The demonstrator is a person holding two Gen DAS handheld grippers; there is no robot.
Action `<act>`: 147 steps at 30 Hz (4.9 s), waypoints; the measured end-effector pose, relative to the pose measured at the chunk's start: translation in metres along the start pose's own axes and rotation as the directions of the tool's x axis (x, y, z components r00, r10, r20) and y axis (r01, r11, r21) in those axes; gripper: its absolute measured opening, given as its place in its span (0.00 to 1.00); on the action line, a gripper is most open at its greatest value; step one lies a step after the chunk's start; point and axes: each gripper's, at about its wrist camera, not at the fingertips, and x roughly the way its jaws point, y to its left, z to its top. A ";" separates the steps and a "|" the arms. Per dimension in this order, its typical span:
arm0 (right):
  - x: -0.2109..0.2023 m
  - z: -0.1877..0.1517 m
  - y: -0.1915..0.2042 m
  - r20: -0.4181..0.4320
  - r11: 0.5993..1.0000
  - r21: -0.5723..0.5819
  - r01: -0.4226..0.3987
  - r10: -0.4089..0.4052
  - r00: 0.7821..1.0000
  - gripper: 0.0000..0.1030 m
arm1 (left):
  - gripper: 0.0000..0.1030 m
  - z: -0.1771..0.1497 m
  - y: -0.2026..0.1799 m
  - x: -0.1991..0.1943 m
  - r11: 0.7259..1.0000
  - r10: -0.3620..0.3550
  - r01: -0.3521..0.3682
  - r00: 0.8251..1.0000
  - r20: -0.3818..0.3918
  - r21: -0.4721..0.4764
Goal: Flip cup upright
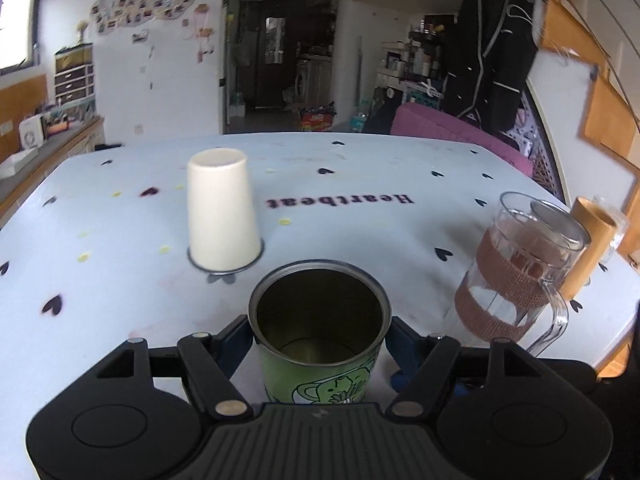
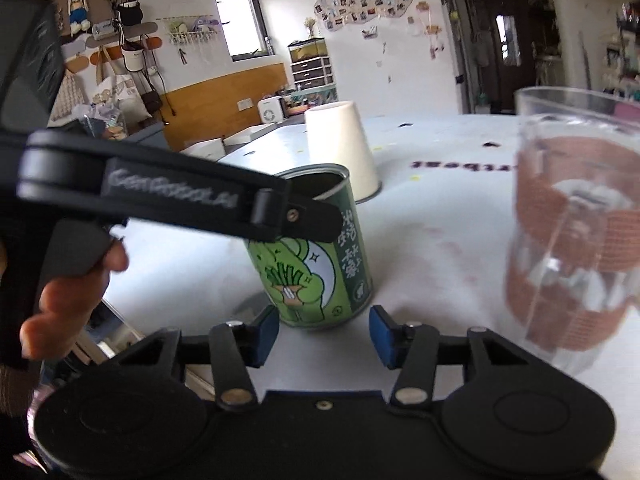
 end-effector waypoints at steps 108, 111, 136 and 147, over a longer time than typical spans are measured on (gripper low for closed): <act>-0.140 0.002 -0.053 0.250 0.920 0.026 0.390 -0.384 0.889 1.00 | 1.00 -0.048 -0.058 -0.087 0.966 0.254 -0.237 0.941 0.221 -0.101; -0.140 0.002 -0.053 0.250 0.920 0.026 0.390 -0.384 0.889 1.00 | 1.00 -0.048 -0.058 -0.087 0.966 0.254 -0.237 0.942 0.221 -0.101; -0.141 0.002 -0.053 0.251 0.920 0.026 0.391 -0.384 0.889 1.00 | 1.00 -0.047 -0.059 -0.086 0.967 0.252 -0.235 0.942 0.220 -0.101; -0.141 0.002 -0.053 0.250 0.920 0.026 0.391 -0.384 0.889 1.00 | 1.00 -0.047 -0.059 -0.086 0.967 0.252 -0.235 0.942 0.220 -0.101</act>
